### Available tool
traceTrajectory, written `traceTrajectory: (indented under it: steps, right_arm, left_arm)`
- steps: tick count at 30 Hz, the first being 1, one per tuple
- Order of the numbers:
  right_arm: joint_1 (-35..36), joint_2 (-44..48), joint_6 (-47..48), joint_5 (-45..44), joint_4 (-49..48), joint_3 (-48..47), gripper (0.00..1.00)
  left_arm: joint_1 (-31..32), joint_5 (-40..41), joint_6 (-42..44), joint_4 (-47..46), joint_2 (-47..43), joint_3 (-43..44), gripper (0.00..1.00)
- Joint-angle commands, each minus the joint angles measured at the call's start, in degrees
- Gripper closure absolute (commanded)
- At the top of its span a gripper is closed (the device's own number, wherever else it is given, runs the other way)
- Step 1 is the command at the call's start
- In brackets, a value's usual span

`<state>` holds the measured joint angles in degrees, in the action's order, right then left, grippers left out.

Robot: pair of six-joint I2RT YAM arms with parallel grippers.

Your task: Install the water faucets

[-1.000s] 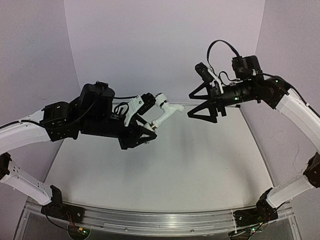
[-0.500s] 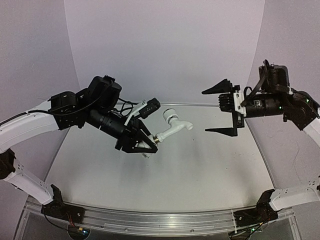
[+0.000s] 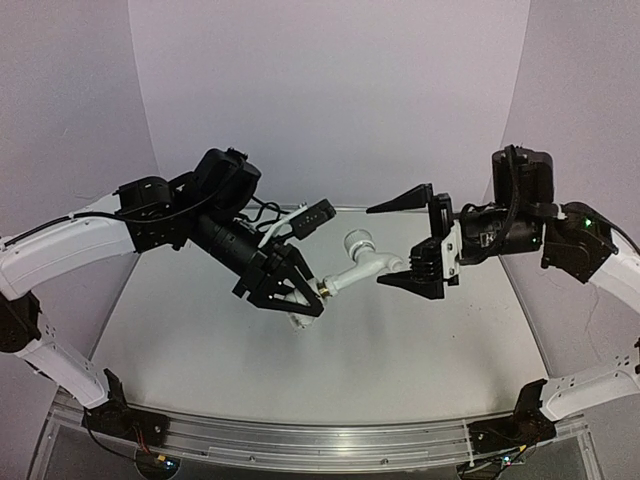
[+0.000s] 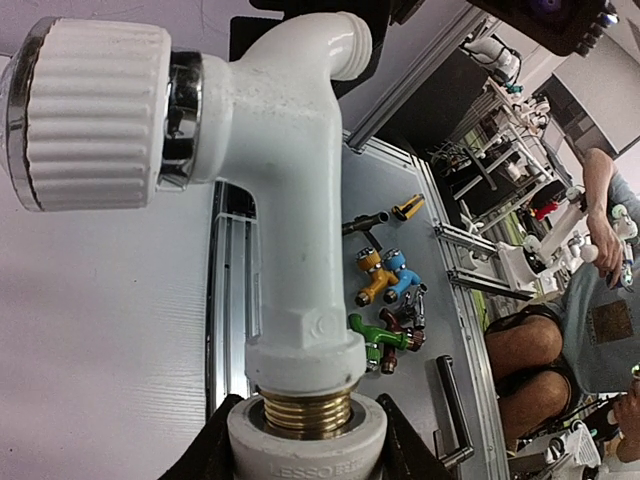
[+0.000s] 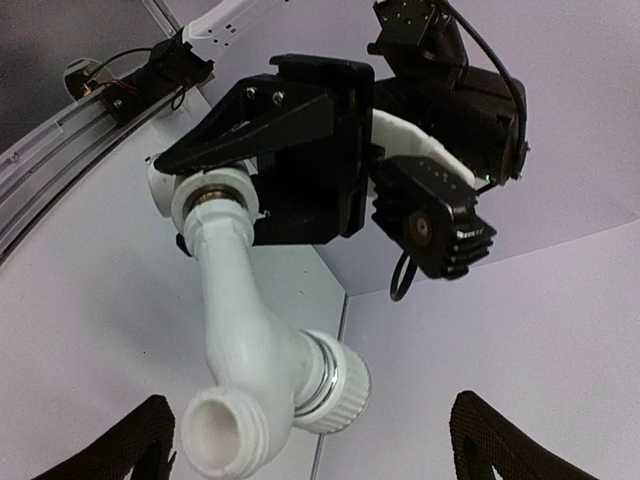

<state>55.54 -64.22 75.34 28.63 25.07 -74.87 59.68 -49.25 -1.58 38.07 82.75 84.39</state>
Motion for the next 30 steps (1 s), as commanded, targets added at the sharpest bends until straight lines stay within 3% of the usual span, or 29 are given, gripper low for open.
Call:
traceTrajectory:
  steps: [1, 7, 15, 24, 30]
  right_arm:
    - [2.24, -0.65, 1.75, -1.08, -3.14, -0.32, 0.20]
    - [3.76, -1.63, 1.32, -1.40, -1.91, 0.15, 0.41]
    - [4.18, -2.85, 1.64, -1.84, -0.23, -0.31, 0.50]
    - [4.31, -3.57, -2.80, -2.36, 0.36, -1.23, 0.73]
    - [4.28, -3.56, -5.78, -2.14, 1.32, -1.12, 0.84]
  left_arm:
    - [-0.09, -4.33, 0.46, 0.14, 0.63, 4.21, 1.00]
    - [-0.09, -4.42, 1.42, 1.15, 1.11, 5.18, 1.00]
    - [-0.08, -4.85, 2.81, 2.65, 1.66, 6.31, 1.00]
    - [-0.13, -0.73, 5.62, 4.21, 0.72, 6.33, 1.00]
    - [-0.09, 4.10, 7.13, 4.66, -0.49, 6.38, 1.00]
